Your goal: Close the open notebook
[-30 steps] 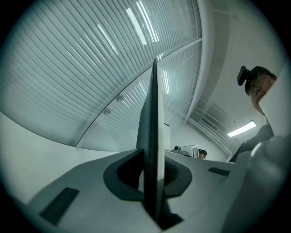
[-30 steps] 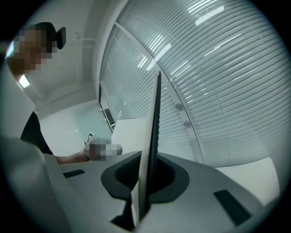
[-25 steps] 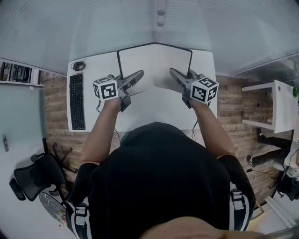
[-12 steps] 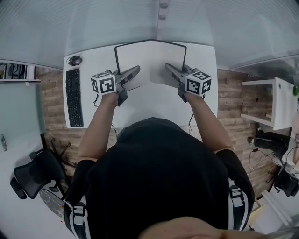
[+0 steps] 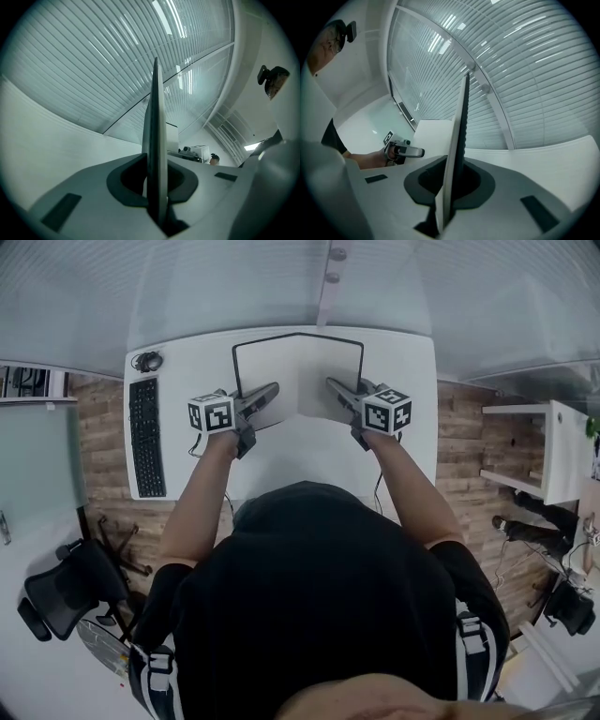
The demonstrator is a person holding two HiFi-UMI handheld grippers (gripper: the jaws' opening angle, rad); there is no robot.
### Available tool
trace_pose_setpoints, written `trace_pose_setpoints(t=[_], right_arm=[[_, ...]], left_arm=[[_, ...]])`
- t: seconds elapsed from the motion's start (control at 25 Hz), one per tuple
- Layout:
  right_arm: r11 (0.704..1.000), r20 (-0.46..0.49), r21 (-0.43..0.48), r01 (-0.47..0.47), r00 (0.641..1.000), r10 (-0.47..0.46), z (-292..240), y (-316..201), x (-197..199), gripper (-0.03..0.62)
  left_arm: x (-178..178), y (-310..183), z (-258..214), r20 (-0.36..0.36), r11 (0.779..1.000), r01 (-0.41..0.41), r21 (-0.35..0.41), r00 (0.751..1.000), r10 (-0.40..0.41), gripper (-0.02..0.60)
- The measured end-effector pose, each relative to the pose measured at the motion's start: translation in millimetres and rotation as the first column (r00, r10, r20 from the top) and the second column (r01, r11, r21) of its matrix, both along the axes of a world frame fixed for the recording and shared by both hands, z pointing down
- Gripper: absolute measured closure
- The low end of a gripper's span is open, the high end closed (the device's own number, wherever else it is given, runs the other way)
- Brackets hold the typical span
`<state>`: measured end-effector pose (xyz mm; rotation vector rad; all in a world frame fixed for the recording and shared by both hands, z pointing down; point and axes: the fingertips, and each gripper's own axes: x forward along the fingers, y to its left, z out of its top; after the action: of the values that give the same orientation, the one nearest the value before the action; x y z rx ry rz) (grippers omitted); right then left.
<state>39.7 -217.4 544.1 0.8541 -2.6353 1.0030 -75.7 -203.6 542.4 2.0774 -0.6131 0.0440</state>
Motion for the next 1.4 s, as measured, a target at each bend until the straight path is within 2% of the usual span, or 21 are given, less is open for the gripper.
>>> trace_pose_setpoints(t=[0.56, 0.76, 1.0, 1.4], right_arm=[[0.994, -0.075, -0.097, 0.049, 0.996, -0.056, 78, -6, -12, 0.533], [0.991, -0.084, -0.126, 0.052, 0.994, -0.063, 88, 1, -8, 0.533], [0.983, -0.126, -0.163, 0.079, 0.987, -0.1, 115, -1, -20, 0.533], [0.969, -0.141, -0.233, 0.078, 0.984, -0.113, 154, 1, -33, 0.533]], left_arm=[[-11, -2, 71, 0.016, 0.989, 0.001, -0.147, 1.0, 0.002, 0.532], [-8, 2, 85, 0.027, 0.985, 0.003, -0.171, 1.0, 0.002, 0.532], [-17, 3, 104, 0.014, 0.978, 0.002, -0.211, 1.0, 0.001, 0.532], [-28, 3, 148, 0.031, 0.961, 0.018, -0.278, 0.999, -0.01, 0.532]])
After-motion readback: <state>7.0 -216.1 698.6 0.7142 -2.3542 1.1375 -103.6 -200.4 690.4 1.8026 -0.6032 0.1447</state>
